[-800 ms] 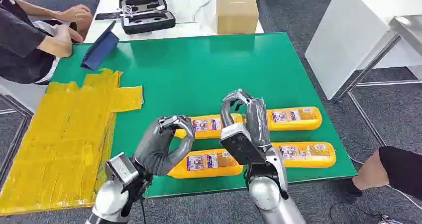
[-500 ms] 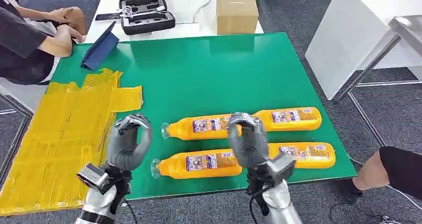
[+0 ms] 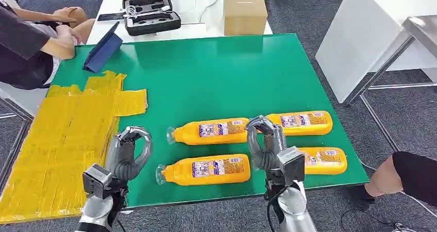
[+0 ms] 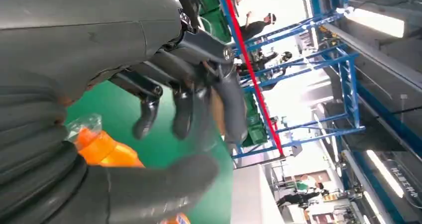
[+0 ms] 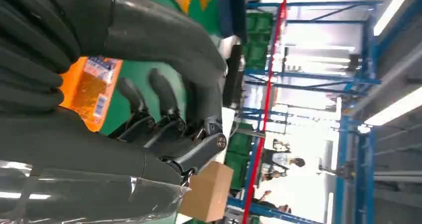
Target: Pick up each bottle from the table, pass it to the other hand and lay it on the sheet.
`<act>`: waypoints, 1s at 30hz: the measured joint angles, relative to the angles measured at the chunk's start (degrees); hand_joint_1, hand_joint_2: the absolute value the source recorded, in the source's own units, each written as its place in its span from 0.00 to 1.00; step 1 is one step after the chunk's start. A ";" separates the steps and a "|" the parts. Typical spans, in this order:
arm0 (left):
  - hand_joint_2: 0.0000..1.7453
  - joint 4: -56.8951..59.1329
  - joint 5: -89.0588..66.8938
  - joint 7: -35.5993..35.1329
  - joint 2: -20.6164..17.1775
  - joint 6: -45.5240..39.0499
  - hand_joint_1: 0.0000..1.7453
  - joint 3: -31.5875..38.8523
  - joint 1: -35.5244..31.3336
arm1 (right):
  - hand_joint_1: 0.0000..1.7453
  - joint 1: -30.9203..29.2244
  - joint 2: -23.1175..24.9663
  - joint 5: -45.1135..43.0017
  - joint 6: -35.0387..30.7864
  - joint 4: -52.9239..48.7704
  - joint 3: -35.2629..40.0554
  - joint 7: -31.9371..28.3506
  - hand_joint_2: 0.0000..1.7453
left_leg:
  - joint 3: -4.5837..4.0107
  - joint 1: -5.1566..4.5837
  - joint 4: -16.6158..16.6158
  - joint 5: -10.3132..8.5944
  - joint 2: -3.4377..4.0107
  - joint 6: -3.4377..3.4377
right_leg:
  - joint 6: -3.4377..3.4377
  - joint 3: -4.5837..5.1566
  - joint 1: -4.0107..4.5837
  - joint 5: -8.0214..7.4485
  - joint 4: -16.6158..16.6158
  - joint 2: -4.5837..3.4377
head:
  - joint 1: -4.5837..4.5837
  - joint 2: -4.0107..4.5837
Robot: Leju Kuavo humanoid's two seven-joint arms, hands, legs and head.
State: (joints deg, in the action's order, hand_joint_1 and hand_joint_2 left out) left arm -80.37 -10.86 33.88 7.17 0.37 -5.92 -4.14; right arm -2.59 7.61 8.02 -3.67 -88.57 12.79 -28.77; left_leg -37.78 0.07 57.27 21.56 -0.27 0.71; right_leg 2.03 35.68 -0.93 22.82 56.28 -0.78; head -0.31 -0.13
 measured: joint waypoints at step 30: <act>1.00 9.29 4.59 -0.96 3.23 4.19 0.00 -0.28 -9.52 | 0.00 -42.46 -5.62 39.74 1.29 39.50 13.36 20.26 1.00 | -0.12 0.07 0.05 -0.23 0.06 -0.01 | -0.04 0.09 0.12 -0.23 0.04 0.00 | -0.02 0.00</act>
State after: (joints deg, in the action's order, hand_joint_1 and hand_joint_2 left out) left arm -71.08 -6.27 32.92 10.40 4.57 -6.21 -13.66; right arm -45.04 1.99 47.76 -2.38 -49.06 26.15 -8.50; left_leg -37.90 0.14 57.32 21.32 -0.22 0.71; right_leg 1.99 35.77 -0.81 22.59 56.32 -0.79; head -0.33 -0.13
